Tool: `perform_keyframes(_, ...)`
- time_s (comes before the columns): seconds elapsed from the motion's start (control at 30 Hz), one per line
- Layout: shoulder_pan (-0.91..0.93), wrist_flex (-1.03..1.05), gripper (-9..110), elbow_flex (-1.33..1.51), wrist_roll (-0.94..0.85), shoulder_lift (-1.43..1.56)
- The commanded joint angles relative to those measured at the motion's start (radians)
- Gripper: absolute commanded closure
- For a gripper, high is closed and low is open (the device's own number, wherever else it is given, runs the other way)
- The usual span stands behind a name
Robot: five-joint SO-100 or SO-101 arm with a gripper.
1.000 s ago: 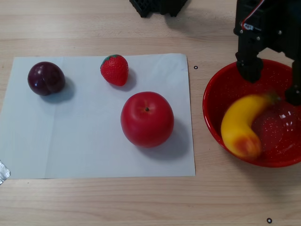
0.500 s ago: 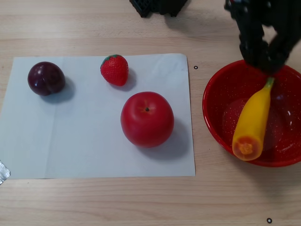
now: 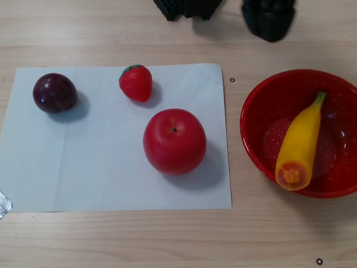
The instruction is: Grasp the banana and put it in the red bowl.
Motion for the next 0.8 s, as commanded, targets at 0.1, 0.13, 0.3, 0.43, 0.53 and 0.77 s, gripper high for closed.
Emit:
perform_keyframes(0.1,-0.078,-0.147,101,0.16,-0.021,0.25)
perform_keyframes(0.13,-0.095,-0.184,101,0.218,-0.023,0.29)
perform_keyframes(0.3,-0.155,-0.38,101,0.525,-0.025,0.48)
perform_keyframes(0.43,-0.189,-0.511,101,0.729,-0.038,0.583)
perform_keyframes(0.53,-0.207,-0.67,101,0.917,-0.041,0.675)
perform_keyframes(0.77,-0.222,-0.946,101,1.281,-0.038,0.853)
